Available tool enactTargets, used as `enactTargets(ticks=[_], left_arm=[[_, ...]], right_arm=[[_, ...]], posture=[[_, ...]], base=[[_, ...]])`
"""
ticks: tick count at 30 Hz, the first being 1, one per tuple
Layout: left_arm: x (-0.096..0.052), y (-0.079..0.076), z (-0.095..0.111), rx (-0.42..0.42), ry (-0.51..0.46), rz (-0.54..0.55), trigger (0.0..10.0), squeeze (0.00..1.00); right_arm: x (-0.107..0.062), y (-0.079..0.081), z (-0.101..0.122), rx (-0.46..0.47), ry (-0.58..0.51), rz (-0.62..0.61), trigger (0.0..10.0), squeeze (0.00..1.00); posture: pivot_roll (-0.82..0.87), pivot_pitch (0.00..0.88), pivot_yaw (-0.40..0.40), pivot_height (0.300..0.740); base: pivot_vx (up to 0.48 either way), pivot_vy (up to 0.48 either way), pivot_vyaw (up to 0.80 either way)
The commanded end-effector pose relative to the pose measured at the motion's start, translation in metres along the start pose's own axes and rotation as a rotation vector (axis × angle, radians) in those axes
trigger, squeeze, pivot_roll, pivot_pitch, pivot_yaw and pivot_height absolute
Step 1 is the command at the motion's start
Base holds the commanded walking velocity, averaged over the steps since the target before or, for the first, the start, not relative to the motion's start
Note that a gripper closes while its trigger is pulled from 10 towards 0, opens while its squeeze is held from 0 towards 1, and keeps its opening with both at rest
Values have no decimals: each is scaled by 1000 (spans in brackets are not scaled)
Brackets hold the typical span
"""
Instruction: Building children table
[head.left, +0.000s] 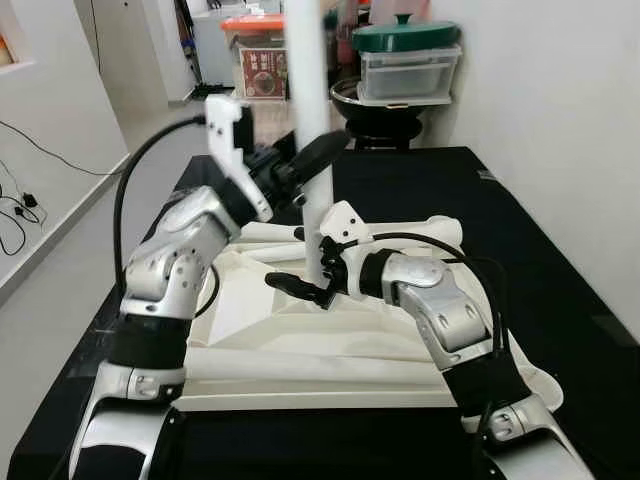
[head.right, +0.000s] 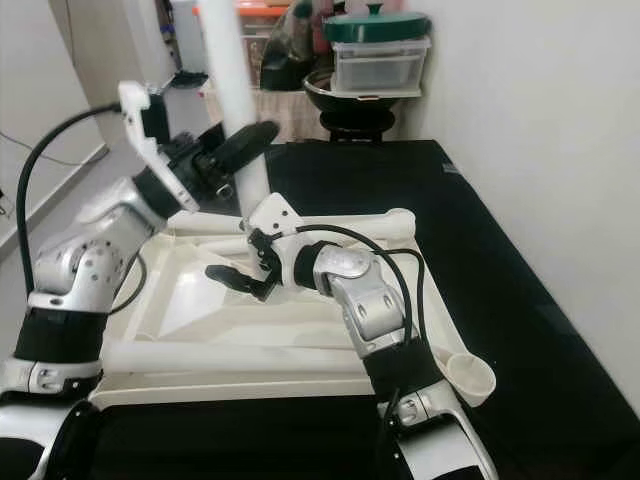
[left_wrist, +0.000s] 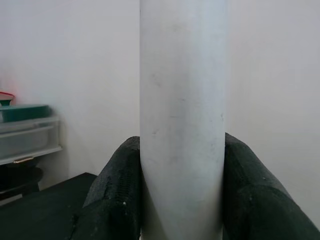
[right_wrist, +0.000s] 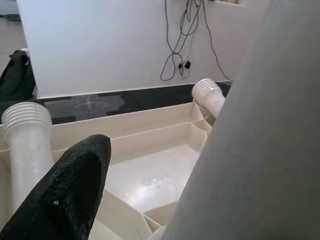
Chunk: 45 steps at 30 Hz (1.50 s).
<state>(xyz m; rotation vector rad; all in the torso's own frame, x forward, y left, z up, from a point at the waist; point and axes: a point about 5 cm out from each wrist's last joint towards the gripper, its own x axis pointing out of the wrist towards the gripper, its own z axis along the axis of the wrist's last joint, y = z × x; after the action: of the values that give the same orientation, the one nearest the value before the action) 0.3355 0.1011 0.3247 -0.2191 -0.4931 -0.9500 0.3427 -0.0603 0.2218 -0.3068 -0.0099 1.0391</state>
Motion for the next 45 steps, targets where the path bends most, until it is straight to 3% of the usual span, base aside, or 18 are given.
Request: enactTargets(ticks=[1,13,14,15,16,36,37,38,39,43,45], left_arm=[[7,-7,-1,-17,-4,-56,0,0],[20,-19,-8,-48,-9,-143,0,0],[20,-21,-9,-52,-9,-147,0,0],[21,-22,-10,-55,-9,-150,0,0],[21,-22,-10,-58,-9,-153,0,0],[27,-32,-13,-63,-23,-182,0,0],[27,-32,-14,-57,-21,-181,4157,0],[27,-32,-14,-52,-19,-179,4157,0],[26,-32,-15,-49,-17,-182,10000,1000],[24,-30,-13,-40,-18,-175,10000,1000],[14,-20,-7,-7,-30,-122,10000,1000]], right_arm=[[6,2,2,9,6,10,10000,0],[16,3,13,160,-87,-6,10000,0],[17,4,14,173,-101,-9,8157,0],[18,4,14,181,-109,-10,2039,0],[19,4,14,185,-112,-9,0,0],[21,3,5,201,-45,-51,0,0],[21,2,4,202,-36,-64,0,0],[21,1,3,203,-30,-72,0,0],[21,0,2,207,-26,-82,0,0],[19,-5,1,220,-25,-116,0,0],[12,-20,-1,265,-45,-223,0,0]], posture=[[-54,0,47,740],[-61,0,41,740],[-61,0,40,740],[-62,0,39,740],[-61,0,37,740],[-66,0,39,740],[-67,0,41,740],[-67,0,41,740],[-69,0,44,740],[-70,0,45,740],[-75,0,52,740]], base=[[0,0,0],[0,0,0],[0,0,0],[0,0,0],[0,0,0],[0,0,0],[0,0,0],[0,0,0],[0,0,0],[0,0,0],[0,0,0]])
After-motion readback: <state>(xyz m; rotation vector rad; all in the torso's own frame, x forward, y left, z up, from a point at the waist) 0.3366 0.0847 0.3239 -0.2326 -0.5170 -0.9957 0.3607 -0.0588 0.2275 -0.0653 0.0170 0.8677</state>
